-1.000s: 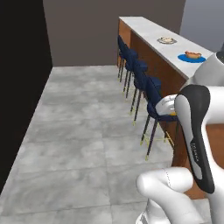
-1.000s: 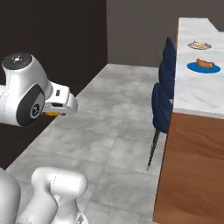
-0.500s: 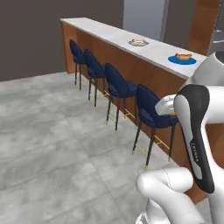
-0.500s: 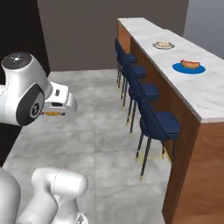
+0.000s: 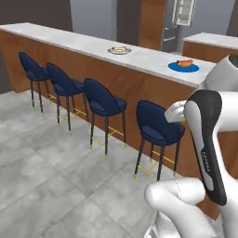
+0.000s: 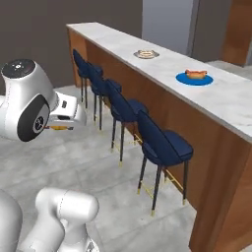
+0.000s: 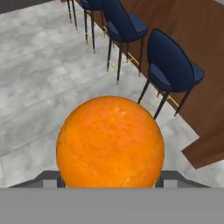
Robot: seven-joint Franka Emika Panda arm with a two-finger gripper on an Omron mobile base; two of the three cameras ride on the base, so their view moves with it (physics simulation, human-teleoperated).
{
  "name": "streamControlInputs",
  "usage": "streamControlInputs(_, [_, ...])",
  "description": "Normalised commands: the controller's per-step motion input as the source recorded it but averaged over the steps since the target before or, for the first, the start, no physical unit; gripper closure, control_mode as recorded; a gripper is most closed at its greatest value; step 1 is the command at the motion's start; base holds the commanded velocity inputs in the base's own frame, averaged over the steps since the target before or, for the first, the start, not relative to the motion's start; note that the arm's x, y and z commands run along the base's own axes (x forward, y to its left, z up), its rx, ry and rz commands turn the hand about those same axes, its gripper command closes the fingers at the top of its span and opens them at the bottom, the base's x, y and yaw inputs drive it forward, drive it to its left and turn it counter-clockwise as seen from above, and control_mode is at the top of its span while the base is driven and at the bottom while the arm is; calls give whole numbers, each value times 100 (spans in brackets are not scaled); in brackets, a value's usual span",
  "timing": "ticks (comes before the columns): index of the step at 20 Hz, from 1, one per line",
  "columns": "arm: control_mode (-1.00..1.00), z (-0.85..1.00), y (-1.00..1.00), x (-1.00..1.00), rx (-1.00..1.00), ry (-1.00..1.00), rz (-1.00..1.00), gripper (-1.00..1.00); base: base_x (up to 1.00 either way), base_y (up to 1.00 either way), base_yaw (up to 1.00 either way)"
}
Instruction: Pick up each orange from the fridge and place one orange on each plate on the dining counter.
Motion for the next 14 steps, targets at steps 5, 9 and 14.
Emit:
streamControlInputs(5, [100,0,0,0,0,0,0,100,80,100,-59])
streamControlInputs(9, [100,0,0,0,0,0,0,100,65,94,-61])
streamControlInputs(14, [100,0,0,0,0,0,0,100,58,92,-61])
